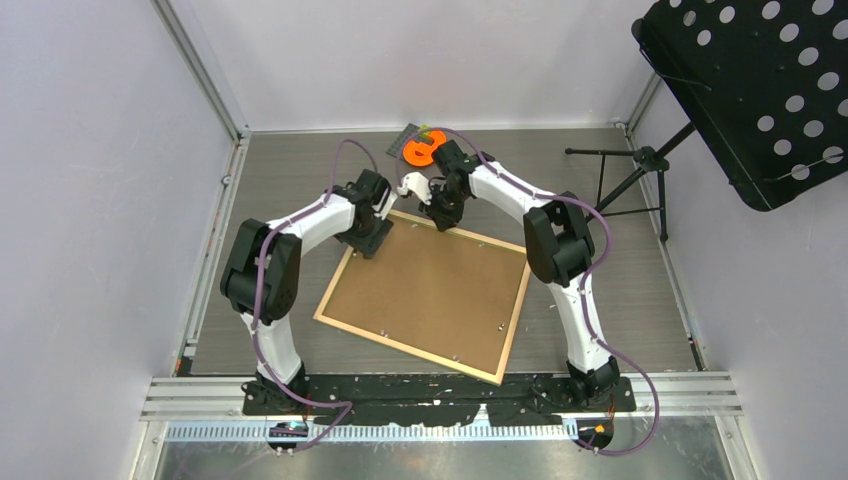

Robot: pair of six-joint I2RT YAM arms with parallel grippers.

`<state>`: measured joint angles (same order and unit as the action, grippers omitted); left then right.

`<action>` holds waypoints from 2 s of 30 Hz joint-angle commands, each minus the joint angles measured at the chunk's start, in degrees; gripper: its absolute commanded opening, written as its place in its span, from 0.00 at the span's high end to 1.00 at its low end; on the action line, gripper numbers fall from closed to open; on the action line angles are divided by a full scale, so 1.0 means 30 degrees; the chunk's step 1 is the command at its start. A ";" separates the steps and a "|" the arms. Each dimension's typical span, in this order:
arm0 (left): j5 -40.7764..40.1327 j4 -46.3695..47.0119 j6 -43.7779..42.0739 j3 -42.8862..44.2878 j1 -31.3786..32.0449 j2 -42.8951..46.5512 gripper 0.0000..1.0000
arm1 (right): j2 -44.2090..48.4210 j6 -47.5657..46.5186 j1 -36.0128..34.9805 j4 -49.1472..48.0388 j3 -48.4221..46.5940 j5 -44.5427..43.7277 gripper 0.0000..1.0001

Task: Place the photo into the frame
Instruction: Install the photo frame at the center of the board.

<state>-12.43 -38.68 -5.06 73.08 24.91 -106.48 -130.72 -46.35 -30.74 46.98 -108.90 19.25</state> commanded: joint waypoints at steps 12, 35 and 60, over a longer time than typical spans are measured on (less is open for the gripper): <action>0.2290 -0.0211 0.2764 0.0156 -0.0481 0.0069 0.29 | 0.1452 -0.5315 0.0314 0.0879 -0.0112 -0.1756 0.94; 0.4081 -0.0251 0.3884 0.0696 -0.1262 -0.0562 0.52 | 0.4151 -0.6688 0.0316 -0.0330 0.4369 -0.1577 0.94; 0.4061 -0.0199 0.3914 0.0728 -0.1476 -0.0519 0.71 | 0.4756 -0.6061 0.0312 -0.1013 0.5661 -0.1172 0.94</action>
<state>0.30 -40.07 7.07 76.58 20.91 -109.75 -119.17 -64.75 -29.87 44.31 -92.03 15.29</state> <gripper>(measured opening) 0.307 0.061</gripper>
